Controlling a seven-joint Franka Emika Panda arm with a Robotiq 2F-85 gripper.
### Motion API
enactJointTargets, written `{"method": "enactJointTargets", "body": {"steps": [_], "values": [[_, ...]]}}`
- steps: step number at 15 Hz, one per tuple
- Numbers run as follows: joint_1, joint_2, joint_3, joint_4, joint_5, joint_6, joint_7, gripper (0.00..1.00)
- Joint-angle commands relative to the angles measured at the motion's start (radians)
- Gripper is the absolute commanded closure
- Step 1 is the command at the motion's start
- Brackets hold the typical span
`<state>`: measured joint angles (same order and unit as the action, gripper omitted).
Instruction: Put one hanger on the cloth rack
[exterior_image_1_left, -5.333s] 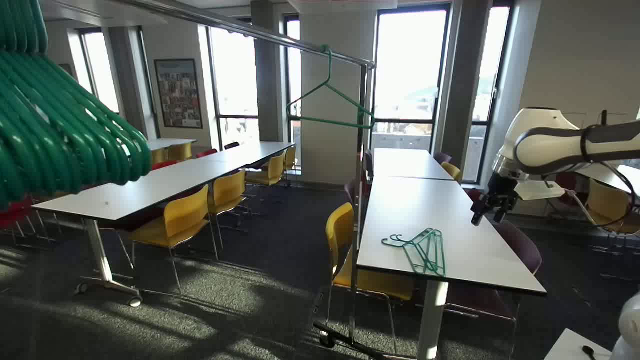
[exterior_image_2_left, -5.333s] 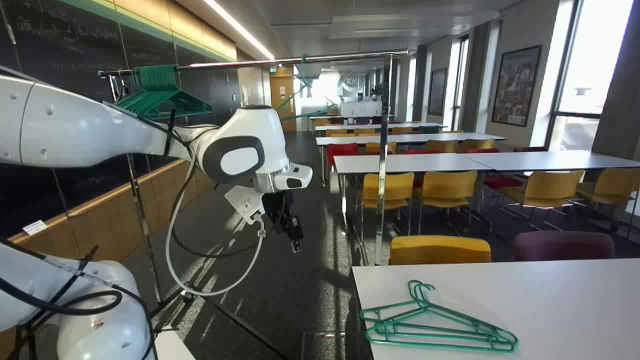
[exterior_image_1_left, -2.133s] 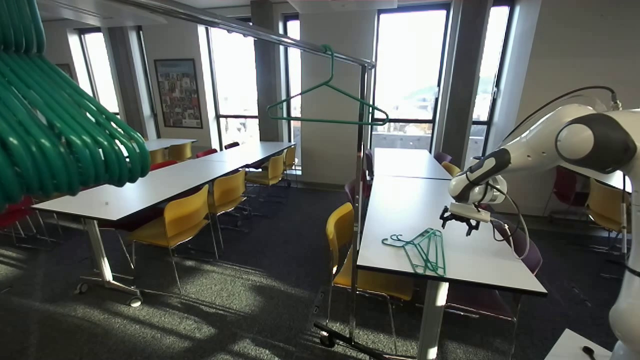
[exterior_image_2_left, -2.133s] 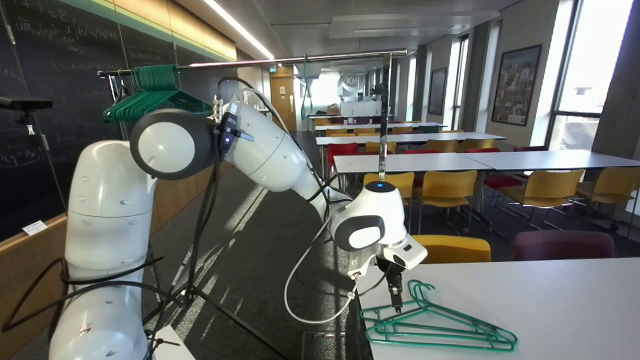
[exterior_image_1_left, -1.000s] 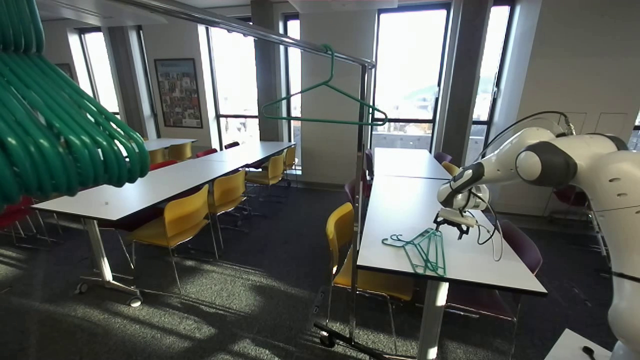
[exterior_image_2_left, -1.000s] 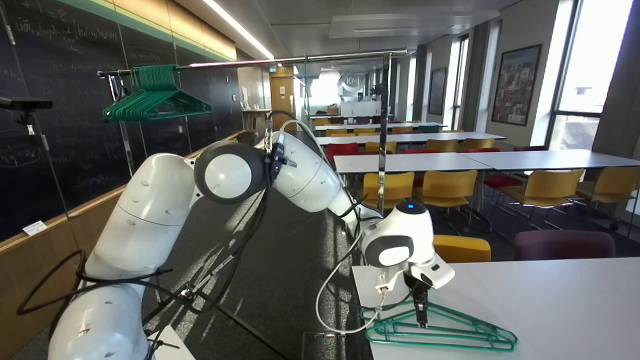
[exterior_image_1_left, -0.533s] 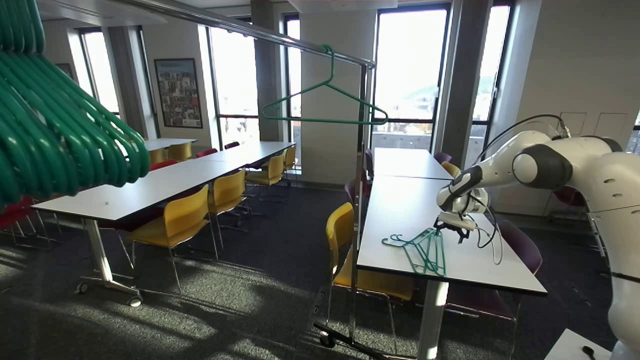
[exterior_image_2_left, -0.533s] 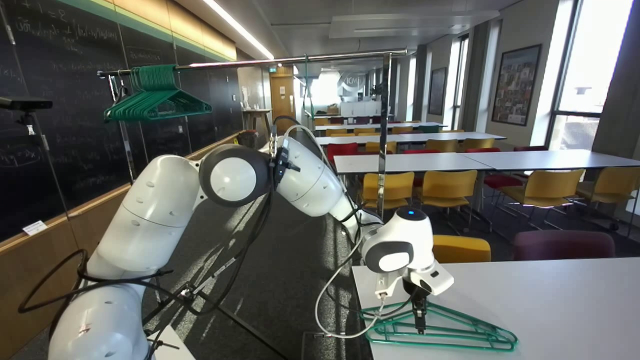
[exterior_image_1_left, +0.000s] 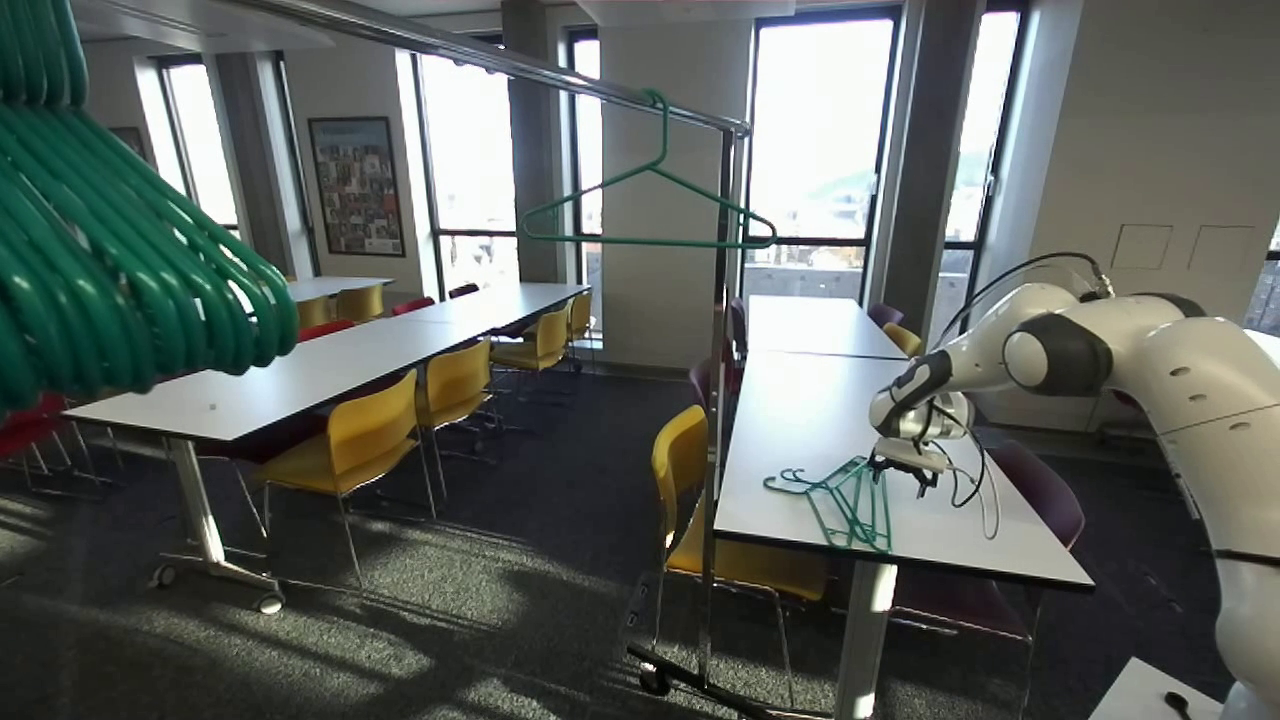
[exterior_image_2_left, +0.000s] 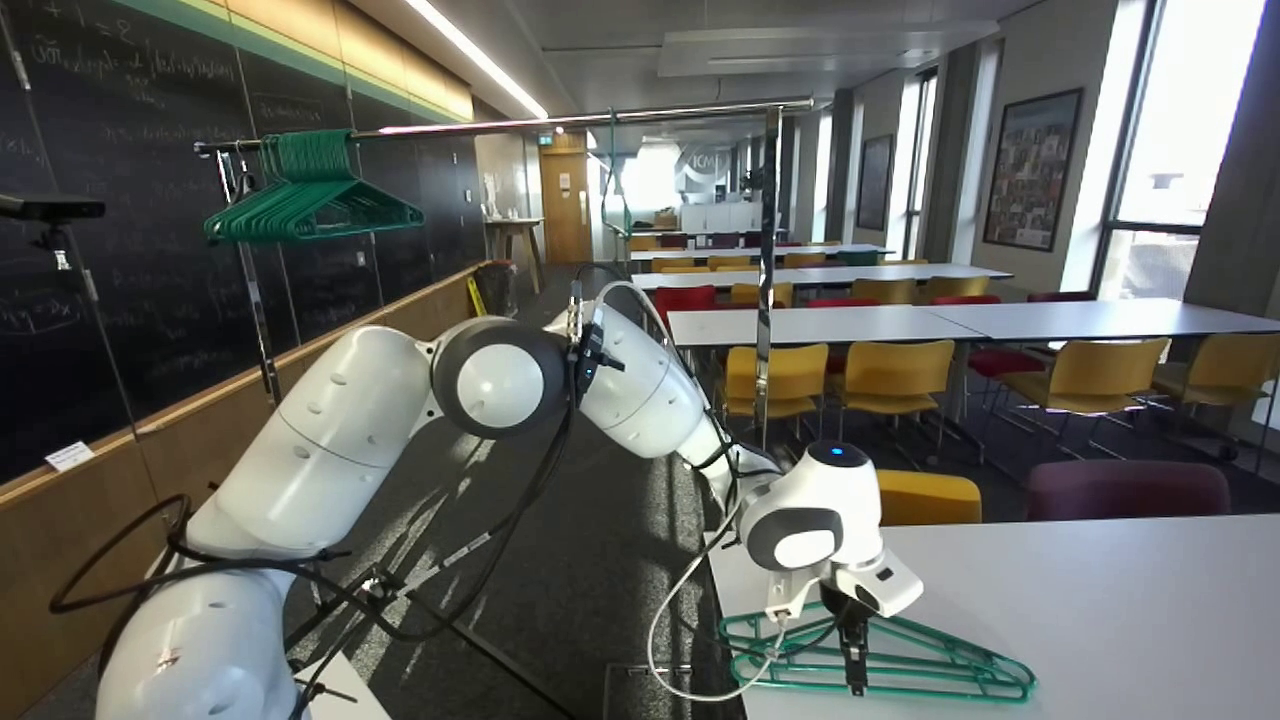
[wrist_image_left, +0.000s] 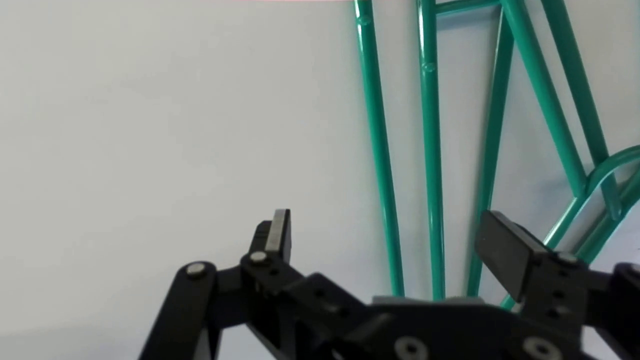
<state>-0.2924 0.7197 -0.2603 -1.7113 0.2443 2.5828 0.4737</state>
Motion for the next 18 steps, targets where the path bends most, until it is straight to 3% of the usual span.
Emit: {"method": "enactJointTargets", "body": {"steps": [1,18], "values": [[-0.019,0.079,0.0,0.116,0.018,-0.056,0.007,0.0],[-0.064,0.276,-0.004,0.403,0.011,-0.248,0.056,0.0]]}}
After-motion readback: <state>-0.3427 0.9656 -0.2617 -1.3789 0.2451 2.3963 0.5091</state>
